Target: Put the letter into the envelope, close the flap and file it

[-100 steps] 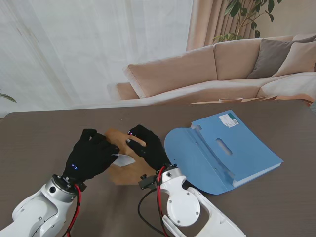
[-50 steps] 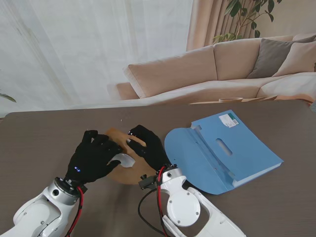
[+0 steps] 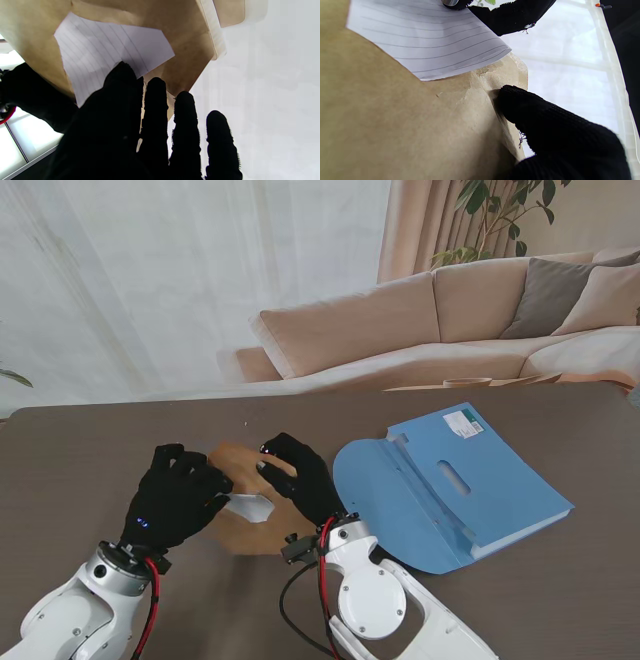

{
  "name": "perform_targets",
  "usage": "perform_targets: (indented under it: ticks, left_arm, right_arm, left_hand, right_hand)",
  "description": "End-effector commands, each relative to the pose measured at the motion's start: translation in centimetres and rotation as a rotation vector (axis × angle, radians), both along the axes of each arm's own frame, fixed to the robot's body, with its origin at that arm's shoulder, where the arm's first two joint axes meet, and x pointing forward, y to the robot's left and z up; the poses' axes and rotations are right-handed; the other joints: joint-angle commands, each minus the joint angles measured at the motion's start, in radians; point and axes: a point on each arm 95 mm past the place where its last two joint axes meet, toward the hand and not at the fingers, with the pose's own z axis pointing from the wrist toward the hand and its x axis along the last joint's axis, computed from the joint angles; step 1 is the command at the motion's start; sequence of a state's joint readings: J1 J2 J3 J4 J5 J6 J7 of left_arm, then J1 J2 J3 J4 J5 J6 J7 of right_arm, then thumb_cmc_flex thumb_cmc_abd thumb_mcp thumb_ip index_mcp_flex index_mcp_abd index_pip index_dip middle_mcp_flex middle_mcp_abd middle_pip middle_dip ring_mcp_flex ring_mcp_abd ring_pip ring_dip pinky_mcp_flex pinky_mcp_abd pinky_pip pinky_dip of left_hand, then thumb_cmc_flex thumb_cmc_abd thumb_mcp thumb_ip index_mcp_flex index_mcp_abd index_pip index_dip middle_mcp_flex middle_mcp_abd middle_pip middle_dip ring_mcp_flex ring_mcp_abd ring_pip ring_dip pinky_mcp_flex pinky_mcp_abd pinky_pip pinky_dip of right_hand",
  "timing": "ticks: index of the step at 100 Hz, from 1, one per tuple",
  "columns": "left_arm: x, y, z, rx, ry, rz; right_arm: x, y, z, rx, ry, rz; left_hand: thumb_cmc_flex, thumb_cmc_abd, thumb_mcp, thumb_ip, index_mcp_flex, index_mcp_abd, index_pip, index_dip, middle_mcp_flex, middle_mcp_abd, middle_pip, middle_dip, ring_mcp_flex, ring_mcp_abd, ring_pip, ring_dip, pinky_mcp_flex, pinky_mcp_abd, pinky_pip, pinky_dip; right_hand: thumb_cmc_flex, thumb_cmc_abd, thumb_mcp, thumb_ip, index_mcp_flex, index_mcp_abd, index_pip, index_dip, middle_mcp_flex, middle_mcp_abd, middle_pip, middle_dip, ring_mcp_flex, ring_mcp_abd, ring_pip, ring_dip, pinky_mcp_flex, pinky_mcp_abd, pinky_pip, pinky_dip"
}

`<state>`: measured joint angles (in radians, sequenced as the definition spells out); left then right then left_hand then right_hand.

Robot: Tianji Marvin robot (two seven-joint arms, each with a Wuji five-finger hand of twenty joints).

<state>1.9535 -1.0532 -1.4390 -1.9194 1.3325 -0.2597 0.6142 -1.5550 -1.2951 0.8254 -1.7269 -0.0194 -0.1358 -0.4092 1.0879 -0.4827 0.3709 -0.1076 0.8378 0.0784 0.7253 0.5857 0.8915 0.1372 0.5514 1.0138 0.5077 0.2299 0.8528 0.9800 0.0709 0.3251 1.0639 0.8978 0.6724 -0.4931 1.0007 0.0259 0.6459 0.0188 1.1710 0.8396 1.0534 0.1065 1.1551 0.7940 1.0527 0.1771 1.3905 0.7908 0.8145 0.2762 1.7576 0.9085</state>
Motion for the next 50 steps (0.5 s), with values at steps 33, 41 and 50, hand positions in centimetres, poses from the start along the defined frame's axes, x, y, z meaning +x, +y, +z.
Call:
perform_targets:
  ticks: [33,41,50]
  left_arm:
    - [-0.7,-2.1,-0.7,0.055,0.040,-0.016]
    - [-0.7,-2.4,-0.9,0.066,0.047,-0.017]
    - [-0.7,-2.6,-1.0,0.071,0.050,-0.015]
  right_arm:
    - [-0.1,0.6,0.0,0.016,0.007,0.024]
    - [-0.1,0.6,0.0,0.016,0.005,0.024]
    - [-0.1,0.6,0.1,0.018,0.004,0.023]
  left_hand:
    - [0.039,-0.009,0.021,0.012,0.058,0.050,0.039,-0.006,0.049,0.028,0.031,0.026,0.039,0.019,0.062,0.044,-0.001,0.020,0.022,0.023]
    - [0.037,-0.010,0.025,0.011,0.058,0.051,0.039,-0.008,0.049,0.028,0.036,0.025,0.040,0.019,0.066,0.046,-0.001,0.020,0.023,0.023]
    - [0.034,-0.009,0.028,0.010,0.055,0.051,0.038,-0.011,0.046,0.027,0.038,0.021,0.038,0.018,0.066,0.047,-0.001,0.020,0.023,0.022]
  right_hand:
    - [0.076,0.057,0.030,0.064,0.017,-0.062,0.078,0.055,-0.022,-0.012,0.026,0.006,0.011,0.030,0.031,0.016,0.017,0.002,0.131,0.011]
    - [0.076,0.057,0.030,0.064,0.017,-0.062,0.078,0.055,-0.022,-0.012,0.026,0.006,0.011,0.030,0.031,0.016,0.017,0.002,0.131,0.011]
    - [0.076,0.057,0.030,0.063,0.019,-0.061,0.078,0.054,-0.022,-0.012,0.026,0.006,0.011,0.030,0.031,0.016,0.017,0.002,0.131,0.011]
